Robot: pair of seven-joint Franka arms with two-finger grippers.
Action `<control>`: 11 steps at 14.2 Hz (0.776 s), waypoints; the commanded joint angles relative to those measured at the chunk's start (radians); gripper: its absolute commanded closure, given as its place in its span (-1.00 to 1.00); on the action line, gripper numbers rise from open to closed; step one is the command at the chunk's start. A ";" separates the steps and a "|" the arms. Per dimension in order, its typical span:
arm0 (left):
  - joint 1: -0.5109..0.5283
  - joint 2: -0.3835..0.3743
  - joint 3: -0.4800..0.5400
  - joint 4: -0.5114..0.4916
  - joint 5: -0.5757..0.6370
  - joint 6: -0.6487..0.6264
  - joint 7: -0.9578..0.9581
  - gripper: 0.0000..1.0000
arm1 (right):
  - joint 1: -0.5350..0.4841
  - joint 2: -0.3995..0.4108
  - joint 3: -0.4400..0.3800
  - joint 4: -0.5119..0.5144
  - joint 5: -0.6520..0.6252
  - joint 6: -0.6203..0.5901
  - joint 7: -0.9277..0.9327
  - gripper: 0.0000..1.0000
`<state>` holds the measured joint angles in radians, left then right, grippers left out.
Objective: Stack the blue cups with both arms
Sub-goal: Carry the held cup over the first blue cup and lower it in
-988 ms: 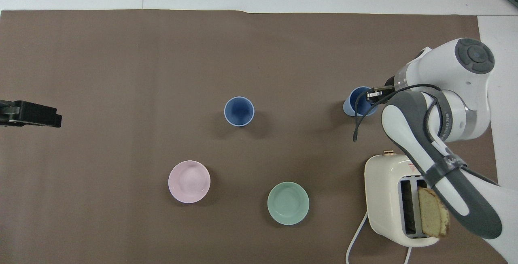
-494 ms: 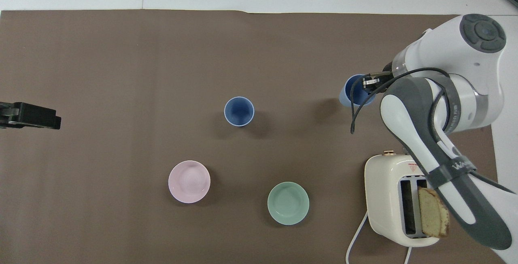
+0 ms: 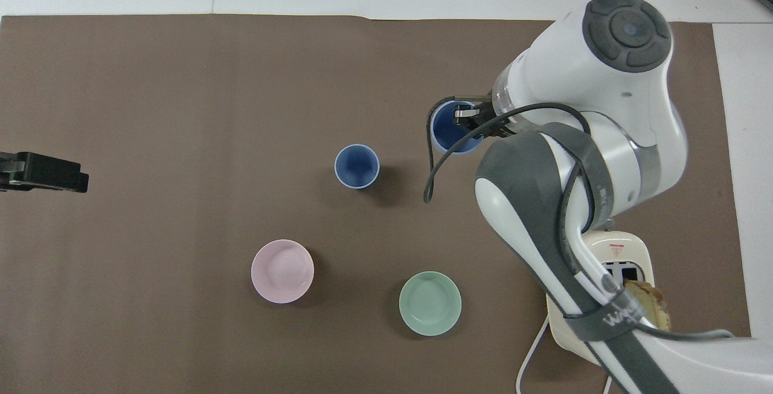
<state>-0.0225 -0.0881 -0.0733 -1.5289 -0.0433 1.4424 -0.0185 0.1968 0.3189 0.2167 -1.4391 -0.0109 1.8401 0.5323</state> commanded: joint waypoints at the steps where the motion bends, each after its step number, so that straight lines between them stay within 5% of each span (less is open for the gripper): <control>1: 0.010 0.007 -0.003 0.019 -0.012 -0.013 0.017 -1.00 | 0.055 0.072 0.001 0.132 0.041 -0.030 0.115 1.00; 11: 0.013 0.005 -0.005 0.019 -0.009 -0.025 0.011 -1.00 | 0.128 0.100 0.053 0.138 0.052 0.030 0.135 1.00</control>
<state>-0.0224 -0.0881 -0.0749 -1.5289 -0.0433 1.4410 -0.0176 0.3245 0.3838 0.2640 -1.3330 0.0296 1.8616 0.6511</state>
